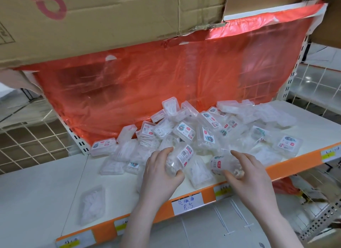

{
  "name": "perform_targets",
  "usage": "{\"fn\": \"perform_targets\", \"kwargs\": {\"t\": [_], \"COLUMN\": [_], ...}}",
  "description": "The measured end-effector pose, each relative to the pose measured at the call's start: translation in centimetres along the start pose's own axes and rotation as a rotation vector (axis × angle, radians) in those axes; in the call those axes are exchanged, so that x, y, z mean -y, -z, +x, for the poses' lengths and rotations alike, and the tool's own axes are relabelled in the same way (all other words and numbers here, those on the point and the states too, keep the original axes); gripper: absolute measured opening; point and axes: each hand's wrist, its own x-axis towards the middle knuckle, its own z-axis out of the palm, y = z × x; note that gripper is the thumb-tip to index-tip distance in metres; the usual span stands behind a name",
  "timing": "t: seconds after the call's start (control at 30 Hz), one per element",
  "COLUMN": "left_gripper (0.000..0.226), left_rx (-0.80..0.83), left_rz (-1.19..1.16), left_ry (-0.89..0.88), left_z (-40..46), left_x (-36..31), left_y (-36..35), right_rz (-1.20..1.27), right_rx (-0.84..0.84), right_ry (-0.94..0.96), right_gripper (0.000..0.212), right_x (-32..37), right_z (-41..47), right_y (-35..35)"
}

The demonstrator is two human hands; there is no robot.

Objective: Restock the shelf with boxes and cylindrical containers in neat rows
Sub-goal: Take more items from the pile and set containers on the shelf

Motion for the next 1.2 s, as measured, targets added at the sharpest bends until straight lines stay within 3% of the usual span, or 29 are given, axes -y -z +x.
{"fn": "perform_targets", "kwargs": {"t": [0.33, 0.5, 0.77, 1.2], "left_gripper": [0.041, 0.047, 0.037, 0.041], "left_rx": [-0.172, -0.218, -0.297, -0.300], "left_rz": [0.032, 0.021, 0.051, 0.276], "left_ry": [-0.069, -0.081, 0.015, 0.305], "left_z": [-0.7, -1.2, -4.4, -13.3], "left_x": [0.4, 1.4, 6.4, 21.6], "left_y": [1.6, 4.9, 13.9, 33.7], "right_rz": [0.125, 0.158, 0.222, 0.249], "right_rx": [-0.022, 0.005, 0.081, 0.279], "right_ry": [0.044, 0.121, 0.310, 0.482], "right_gripper": [0.054, 0.054, 0.048, 0.051], "right_x": [0.3, 2.8, 11.0, 29.5], "right_z": [0.1, 0.2, -1.2, -10.2], "right_y": [0.7, 0.2, -3.5, -16.4]}}
